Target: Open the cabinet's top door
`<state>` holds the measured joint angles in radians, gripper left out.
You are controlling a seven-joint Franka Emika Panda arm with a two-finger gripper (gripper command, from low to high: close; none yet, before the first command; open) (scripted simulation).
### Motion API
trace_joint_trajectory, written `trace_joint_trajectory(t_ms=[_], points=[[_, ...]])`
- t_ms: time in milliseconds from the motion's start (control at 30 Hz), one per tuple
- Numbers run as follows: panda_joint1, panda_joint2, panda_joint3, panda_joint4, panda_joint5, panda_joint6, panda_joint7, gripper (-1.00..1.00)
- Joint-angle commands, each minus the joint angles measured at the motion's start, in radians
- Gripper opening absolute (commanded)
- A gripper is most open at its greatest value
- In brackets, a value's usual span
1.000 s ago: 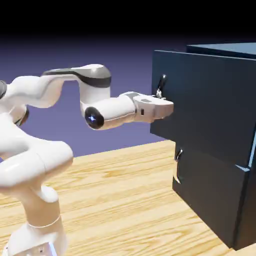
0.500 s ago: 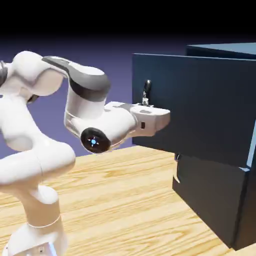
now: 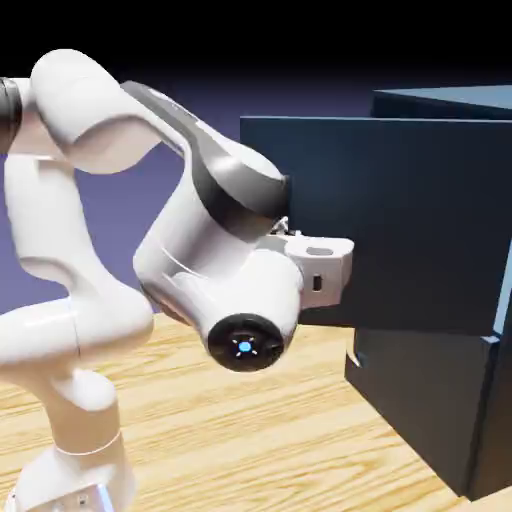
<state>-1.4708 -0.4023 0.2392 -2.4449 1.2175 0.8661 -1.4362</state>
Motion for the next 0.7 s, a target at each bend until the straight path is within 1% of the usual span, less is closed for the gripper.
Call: trace_joint_trajectory(t_ms=[0, 333, 633, 667], points=[[-0.001, 0.036, -0.002, 0.034, -0.027, -0.014, -0.012, -1.0], [0.008, 0.375, -0.002, 0.394, -0.244, -0.156, -0.088, -1.0], [0.03, 0.622, 0.023, 0.702, -0.354, -0.275, -0.087, -1.0], [0.03, 0.622, 0.023, 0.702, -0.354, -0.275, -0.087, 1.0]])
